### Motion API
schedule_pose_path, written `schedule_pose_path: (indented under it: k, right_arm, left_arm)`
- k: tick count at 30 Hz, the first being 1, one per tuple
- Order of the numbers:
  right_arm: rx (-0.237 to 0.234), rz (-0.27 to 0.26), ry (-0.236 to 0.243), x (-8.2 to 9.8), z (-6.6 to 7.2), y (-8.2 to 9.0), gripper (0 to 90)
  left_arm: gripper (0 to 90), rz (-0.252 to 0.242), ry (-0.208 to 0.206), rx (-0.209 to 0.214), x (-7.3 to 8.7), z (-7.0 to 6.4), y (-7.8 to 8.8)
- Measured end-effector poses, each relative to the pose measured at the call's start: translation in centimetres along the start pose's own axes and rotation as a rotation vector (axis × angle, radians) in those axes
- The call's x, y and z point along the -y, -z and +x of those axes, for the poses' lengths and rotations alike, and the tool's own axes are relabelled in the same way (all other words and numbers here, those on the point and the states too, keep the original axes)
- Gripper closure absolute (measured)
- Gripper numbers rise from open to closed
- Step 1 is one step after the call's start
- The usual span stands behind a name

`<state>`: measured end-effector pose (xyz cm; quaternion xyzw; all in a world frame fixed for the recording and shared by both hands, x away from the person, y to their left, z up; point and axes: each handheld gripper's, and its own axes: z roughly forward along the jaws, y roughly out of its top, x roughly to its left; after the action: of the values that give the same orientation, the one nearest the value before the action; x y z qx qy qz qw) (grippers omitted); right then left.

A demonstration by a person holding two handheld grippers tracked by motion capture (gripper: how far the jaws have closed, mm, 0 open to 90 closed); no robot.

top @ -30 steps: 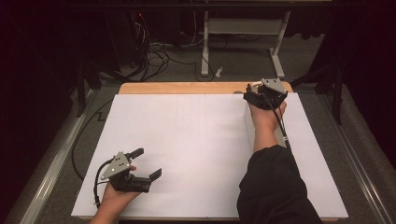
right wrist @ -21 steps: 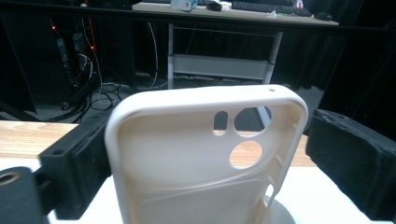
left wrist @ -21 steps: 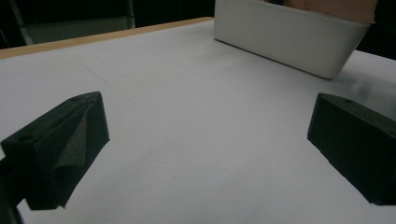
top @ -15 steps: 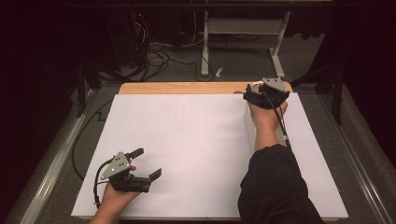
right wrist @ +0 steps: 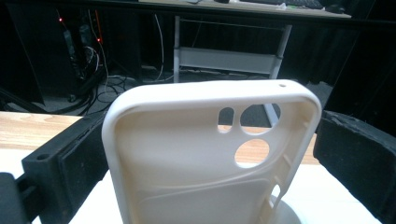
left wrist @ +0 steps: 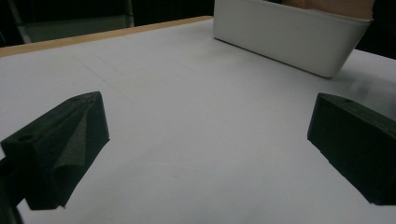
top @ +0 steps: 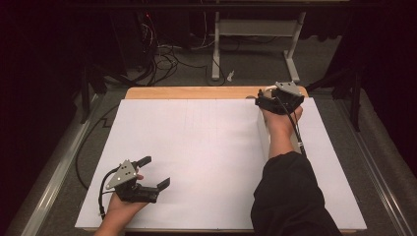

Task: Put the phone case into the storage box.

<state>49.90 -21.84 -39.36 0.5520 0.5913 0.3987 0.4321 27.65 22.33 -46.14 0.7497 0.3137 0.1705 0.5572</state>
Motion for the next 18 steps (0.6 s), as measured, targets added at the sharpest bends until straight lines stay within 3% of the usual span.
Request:
schedule_pose_path:
  k: [10, 18]
  right_arm:
    - [-0.012, 0.003, -0.004, -0.5, -0.6, 1.0, 0.0]
    - [-0.055, 0.013, 0.006, -0.8, -0.6, 1.9, 0.0]
  left_arm:
    - [0.2, 0.004, 0.000, 0.000, 0.0, 0.0, -0.1]
    - [0.2, 0.007, 0.000, 0.001, 0.0, -0.2, -0.2]
